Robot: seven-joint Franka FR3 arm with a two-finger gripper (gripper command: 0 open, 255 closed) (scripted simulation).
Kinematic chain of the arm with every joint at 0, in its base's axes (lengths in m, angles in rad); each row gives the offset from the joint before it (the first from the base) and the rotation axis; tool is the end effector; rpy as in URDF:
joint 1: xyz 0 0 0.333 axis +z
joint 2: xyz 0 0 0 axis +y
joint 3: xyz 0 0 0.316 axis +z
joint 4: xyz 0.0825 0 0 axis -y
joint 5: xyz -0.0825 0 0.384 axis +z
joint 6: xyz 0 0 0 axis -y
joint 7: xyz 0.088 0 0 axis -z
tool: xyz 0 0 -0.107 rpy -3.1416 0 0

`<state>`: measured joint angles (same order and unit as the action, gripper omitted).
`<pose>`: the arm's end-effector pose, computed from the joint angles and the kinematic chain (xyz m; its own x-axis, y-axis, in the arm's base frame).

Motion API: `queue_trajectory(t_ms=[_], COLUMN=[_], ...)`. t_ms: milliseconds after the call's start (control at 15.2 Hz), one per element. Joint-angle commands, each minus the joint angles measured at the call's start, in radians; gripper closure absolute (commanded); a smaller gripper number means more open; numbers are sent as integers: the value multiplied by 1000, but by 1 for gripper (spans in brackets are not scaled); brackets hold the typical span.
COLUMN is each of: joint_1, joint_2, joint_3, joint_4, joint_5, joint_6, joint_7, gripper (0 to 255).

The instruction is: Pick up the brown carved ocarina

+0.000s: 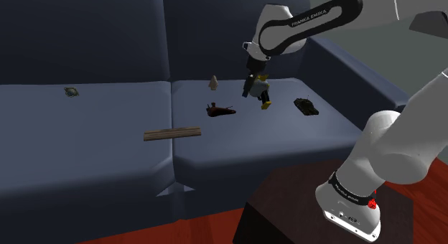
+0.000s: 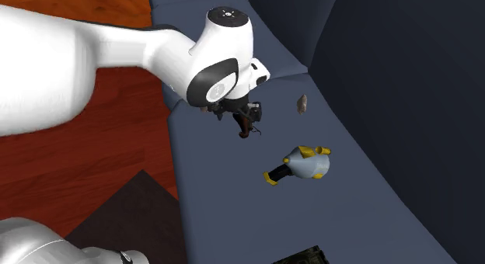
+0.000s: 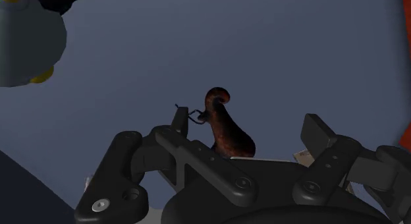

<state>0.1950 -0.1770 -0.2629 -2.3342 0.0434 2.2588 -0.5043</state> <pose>0.4888 -0.0339 0.4144 0.9101 0.3962 0.1214 0.4019 -0.9153 -0.0263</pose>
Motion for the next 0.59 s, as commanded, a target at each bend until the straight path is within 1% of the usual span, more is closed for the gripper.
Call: queue_trajectory(t_ms=[0,264,528], joint_1=[18,35,29], joint_2=[79,237,390], joint_3=[-10,-7,25], joint_4=[33,119,222], joint_5=[47,152,248], joint_6=[42,97,128], joint_7=[-77,-227,-365], gripper=[0,0,0])
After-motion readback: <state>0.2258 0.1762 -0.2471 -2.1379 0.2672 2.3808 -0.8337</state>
